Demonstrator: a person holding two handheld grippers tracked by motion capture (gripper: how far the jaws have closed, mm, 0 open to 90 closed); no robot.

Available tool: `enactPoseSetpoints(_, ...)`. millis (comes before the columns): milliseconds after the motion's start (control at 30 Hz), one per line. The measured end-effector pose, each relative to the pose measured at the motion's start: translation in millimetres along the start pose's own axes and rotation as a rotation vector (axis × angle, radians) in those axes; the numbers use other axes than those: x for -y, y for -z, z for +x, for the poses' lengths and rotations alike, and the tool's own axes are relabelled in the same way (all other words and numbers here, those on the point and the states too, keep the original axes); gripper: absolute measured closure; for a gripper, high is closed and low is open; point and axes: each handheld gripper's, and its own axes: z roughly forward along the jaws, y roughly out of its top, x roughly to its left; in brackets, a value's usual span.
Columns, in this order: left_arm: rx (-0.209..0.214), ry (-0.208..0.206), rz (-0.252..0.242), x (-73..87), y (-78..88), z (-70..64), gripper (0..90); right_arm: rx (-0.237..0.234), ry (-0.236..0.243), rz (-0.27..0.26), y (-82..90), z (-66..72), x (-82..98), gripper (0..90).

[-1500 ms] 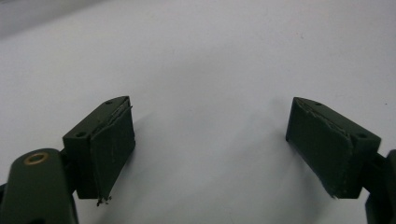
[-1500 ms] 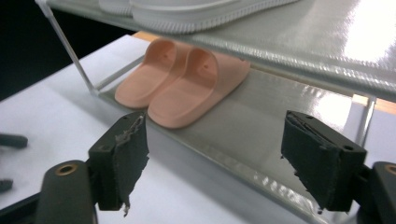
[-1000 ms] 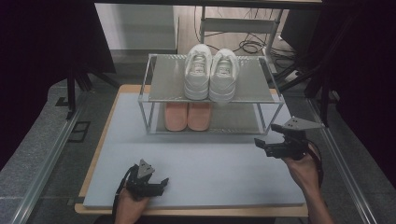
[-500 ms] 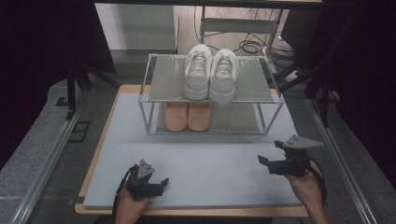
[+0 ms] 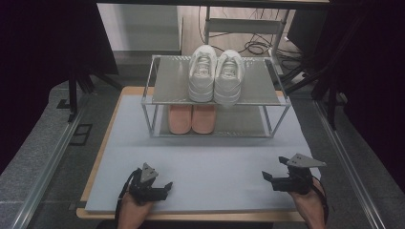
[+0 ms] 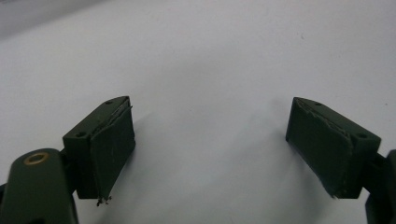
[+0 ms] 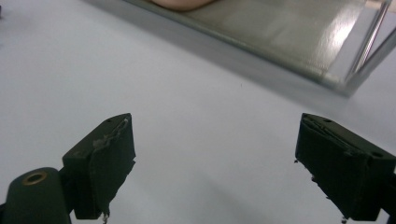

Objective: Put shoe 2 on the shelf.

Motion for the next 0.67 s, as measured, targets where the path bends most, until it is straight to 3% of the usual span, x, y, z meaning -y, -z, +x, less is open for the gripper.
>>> enactPoseSetpoints(167,0.0,0.0,0.0,0.0,0.0,0.1,15.4,0.013,-0.028,0.006,-6.9,-1.0,18.4,11.6)
enactPoseSetpoints(500,-0.001,0.001,-0.001,0.1,0.1,-0.1,15.4,0.033,-0.037,0.092,-26.2,-2.6,47.1,11.9)
enactPoseSetpoints(667,0.0,0.001,-0.001,0.3,0.1,0.0,15.4,0.051,-0.047,0.06,-24.3,-0.4,51.4,12.2)
